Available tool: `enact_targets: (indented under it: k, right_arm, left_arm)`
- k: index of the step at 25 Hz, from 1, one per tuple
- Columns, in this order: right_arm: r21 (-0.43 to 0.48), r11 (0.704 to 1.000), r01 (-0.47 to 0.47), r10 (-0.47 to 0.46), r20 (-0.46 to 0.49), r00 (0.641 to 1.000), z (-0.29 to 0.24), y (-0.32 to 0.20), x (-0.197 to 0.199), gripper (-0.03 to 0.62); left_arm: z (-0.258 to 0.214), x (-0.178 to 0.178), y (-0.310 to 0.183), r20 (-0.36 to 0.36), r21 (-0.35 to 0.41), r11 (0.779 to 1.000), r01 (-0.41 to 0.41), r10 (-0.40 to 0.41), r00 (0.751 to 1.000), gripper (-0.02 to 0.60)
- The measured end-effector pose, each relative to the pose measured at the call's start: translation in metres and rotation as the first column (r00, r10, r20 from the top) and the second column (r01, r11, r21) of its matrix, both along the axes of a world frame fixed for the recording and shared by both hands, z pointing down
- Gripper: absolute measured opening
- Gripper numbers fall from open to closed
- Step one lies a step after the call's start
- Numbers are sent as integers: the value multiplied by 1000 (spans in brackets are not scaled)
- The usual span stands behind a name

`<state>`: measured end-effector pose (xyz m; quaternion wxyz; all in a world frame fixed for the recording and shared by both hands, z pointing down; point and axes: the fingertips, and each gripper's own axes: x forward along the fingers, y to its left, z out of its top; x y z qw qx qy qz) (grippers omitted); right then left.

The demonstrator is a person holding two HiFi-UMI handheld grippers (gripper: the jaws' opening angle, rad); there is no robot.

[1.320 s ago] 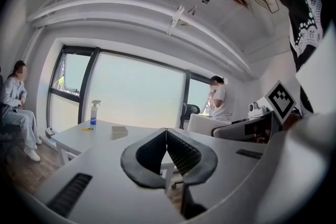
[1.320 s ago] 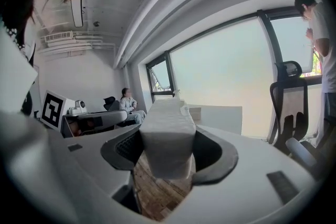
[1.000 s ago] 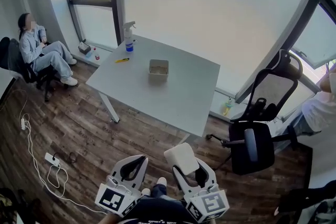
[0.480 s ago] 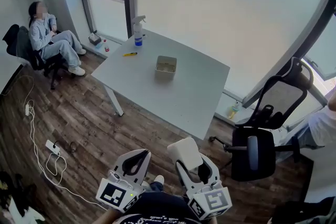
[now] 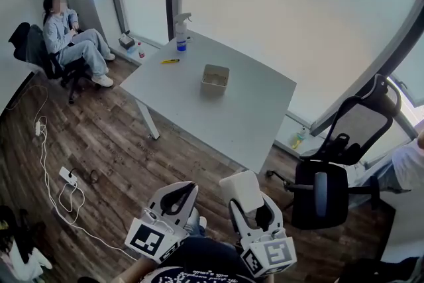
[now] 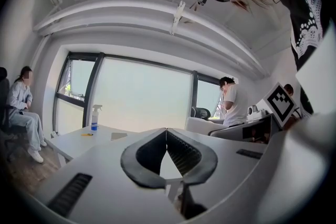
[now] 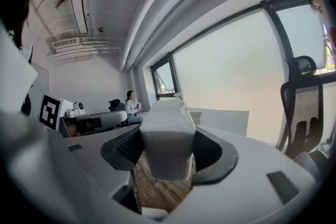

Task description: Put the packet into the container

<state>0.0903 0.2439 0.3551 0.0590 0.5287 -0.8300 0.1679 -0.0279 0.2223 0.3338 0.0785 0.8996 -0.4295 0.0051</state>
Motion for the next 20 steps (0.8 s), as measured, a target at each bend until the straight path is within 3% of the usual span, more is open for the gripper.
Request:
enact_targets:
  k: [9,20]
  right_arm:
    - [11,1000,-15,15,-28,999,3,-13,-1,273]
    - [-7,999,-35,34,-72,997,7,-61,-17,273]
  left_arm:
    - [4,3,-8,44,9,1000,-18,17,999,8]
    - [7,-17,-63,51,-14,1000,-27,28,998,8]
